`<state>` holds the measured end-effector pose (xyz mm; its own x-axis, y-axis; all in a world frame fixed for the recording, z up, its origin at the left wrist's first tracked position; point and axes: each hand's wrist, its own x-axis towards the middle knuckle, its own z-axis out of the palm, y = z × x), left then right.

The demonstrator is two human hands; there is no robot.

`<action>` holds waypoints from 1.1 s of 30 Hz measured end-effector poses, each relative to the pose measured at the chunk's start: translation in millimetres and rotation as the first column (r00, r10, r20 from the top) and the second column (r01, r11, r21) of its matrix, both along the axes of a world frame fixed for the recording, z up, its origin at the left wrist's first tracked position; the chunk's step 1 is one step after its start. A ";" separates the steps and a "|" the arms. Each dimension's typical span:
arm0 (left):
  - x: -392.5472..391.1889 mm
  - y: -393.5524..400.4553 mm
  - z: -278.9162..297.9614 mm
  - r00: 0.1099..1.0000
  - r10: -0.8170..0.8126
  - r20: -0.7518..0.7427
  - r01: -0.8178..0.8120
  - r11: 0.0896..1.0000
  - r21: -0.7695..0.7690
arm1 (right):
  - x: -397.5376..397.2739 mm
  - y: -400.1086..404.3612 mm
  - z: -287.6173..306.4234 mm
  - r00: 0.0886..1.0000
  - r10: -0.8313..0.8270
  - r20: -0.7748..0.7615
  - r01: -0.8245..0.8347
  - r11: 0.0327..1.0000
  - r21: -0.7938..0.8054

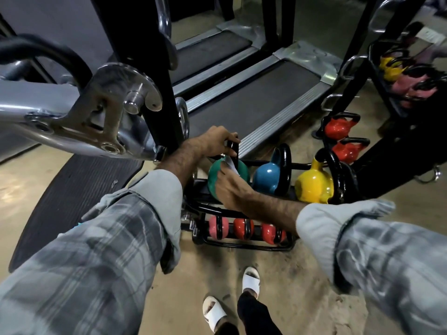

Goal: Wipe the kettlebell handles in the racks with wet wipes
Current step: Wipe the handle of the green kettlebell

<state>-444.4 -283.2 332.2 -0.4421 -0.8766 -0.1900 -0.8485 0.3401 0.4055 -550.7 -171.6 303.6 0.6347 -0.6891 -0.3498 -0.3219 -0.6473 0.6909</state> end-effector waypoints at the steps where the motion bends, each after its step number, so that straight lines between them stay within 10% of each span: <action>1: -0.1 0.6 -0.3 1.000 0.004 -0.005 -0.004 1.000 0.002 | -6.6 -1.6 -1.9 0.995 0.047 0.089 -0.049 0.999 0.019; 4: 0.0 1.2 -1.4 1.000 0.006 -0.029 -0.006 1.000 0.000 | -36.3 -5.9 -23.3 0.840 0.270 0.470 -0.273 0.960 -0.064; 10: 2.3 -1.3 -5.3 0.997 0.014 -0.073 -0.011 0.999 0.044 | -56.4 6.0 -73.1 0.478 0.086 0.874 -0.171 0.985 -0.004; 14: 3.8 -1.5 -5.4 0.997 0.012 -0.076 -0.008 0.999 0.049 | -33.6 27.5 -86.1 -0.106 -0.263 0.959 0.072 0.960 0.271; 16: 4.3 -1.0 -4.7 0.997 0.007 -0.077 -0.003 0.999 0.048 | -17.2 33.7 -76.2 -0.540 -0.460 0.705 0.102 0.796 0.597; 18: 3.6 0.0 -3.5 0.997 0.003 -0.074 0.001 0.999 0.045 | -12.0 31.2 -68.3 -0.701 -0.548 0.456 0.020 0.624 0.781; 24: 2.6 2.4 -3.5 0.993 0.049 -0.105 -0.046 0.999 0.027 | -21.4 -19.6 -50.2 -0.743 -0.639 -0.196 -0.487 0.316 0.814; 33: 1.9 8.2 -18.3 0.971 0.092 -0.220 -0.091 0.996 0.011 | -30.8 0.2 -59.9 -0.802 -0.596 -0.037 -0.351 0.420 0.837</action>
<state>-442.5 -275.0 313.9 -0.3910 -0.9152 -0.0977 -0.7657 0.2646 0.5863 -581.5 -171.4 243.7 -0.0985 -0.9072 -0.4091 0.1515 0.3926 -0.9071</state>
